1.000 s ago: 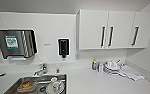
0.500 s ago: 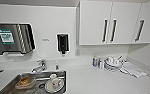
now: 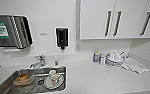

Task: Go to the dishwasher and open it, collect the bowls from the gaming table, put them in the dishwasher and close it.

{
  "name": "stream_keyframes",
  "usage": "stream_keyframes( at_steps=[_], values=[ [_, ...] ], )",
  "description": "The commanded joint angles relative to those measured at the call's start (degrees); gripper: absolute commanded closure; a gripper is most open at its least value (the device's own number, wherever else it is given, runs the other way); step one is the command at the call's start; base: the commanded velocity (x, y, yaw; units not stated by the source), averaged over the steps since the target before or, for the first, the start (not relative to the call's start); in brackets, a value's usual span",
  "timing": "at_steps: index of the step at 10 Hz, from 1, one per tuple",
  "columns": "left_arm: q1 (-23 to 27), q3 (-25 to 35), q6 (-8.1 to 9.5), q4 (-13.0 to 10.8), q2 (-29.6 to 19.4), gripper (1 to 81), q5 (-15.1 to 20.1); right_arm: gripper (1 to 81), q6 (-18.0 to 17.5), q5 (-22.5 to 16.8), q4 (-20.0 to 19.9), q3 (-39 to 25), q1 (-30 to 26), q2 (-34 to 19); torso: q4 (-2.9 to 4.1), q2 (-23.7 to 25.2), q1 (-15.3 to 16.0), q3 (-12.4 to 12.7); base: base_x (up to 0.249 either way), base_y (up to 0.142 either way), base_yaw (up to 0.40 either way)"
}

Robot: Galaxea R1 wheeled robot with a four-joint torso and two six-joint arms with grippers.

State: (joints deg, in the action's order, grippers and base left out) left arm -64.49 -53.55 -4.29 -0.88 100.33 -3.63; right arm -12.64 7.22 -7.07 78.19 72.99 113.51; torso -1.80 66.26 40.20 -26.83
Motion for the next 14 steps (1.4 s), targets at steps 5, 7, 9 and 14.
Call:
stream_keyframes(
  at_steps=[5, 7, 9, 14],
  values=[
    [6.9, 4.5, -0.02, -0.9, -5.7, 1.0, 1.4, 1.0, -0.8, -2.5, -0.5, -3.7, -6.7, -4.6, 0.0, 6.8, 4.4, -6.4, 0.0, 0.0, 0.0],
    [9.2, 6.8, -0.02, -0.4, -7.2, 1.0, 1.5, 1.0, -0.9, -2.6, -0.6, -4.7, -7.9, -5.5, 0.0, 7.5, 5.0, -7.2, 0.0, 0.0, 0.0],
    [10.7, 7.2, 0.07, -0.1, -6.9, 1.0, 1.7, 1.0, -2.1, -3.0, -0.6, -6.6, -9.9, -7.4, 0.0, 7.3, 5.0, -9.0, 0.0, 0.0, 0.0],
    [13.3, 7.0, 0.16, 0.1, -6.2, 1.0, 3.7, 1.0, -2.1, -3.3, -0.8, -9.0, -11.5, -8.5, 0.0, 15.5, 10.2, -9.3, 0.0, 0.0, 0.0]
  ],
)
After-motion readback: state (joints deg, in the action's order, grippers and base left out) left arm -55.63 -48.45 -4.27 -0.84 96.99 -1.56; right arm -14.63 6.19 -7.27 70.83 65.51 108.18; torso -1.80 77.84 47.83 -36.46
